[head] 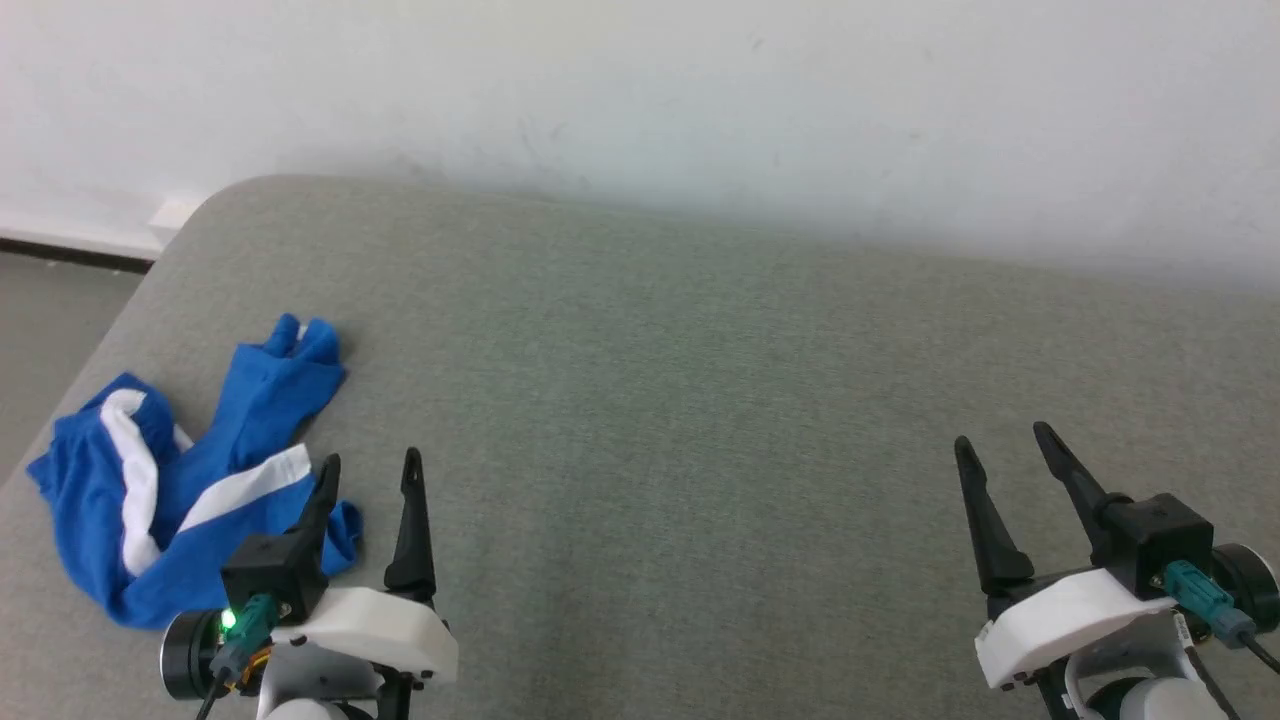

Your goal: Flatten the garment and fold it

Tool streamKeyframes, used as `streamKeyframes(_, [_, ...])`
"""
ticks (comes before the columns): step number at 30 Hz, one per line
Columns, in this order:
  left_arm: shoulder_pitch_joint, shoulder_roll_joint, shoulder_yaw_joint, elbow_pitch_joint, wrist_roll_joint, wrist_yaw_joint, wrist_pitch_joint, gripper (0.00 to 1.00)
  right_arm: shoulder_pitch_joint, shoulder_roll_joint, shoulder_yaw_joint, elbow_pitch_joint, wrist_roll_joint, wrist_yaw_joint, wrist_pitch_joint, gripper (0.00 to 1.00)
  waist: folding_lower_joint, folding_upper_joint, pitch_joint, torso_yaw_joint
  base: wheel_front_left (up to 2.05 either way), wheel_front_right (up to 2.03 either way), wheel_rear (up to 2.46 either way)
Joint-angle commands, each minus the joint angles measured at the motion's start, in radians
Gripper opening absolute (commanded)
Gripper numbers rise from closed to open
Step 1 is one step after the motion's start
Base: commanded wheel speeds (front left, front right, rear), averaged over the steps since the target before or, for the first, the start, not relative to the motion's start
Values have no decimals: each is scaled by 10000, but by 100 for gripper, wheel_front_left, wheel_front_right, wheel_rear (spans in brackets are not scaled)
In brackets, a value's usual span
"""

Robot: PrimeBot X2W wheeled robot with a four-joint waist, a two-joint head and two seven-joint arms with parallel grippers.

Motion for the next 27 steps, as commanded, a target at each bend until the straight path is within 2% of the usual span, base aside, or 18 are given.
streamKeyframes(1, [-82, -9, 33, 64, -154, 91, -106, 100, 27, 17, 11, -74, 52, -4, -73, 100, 0, 0, 70, 376, 0, 0, 0])
streamKeyframes(10, [-86, -11, 113, 142, -454, 185, -295, 100, 27, 20, 79, -210, 50, -5, -113, 100, 0, 0, 187, 1162, -4, -4, -4])
streamKeyframes(27, [25, -14, 127, 167, -870, 556, -629, 100, 126, 26, 137, -639, 87, -6, -337, 100, 0, 0, 317, 2011, -15, -15, -15])
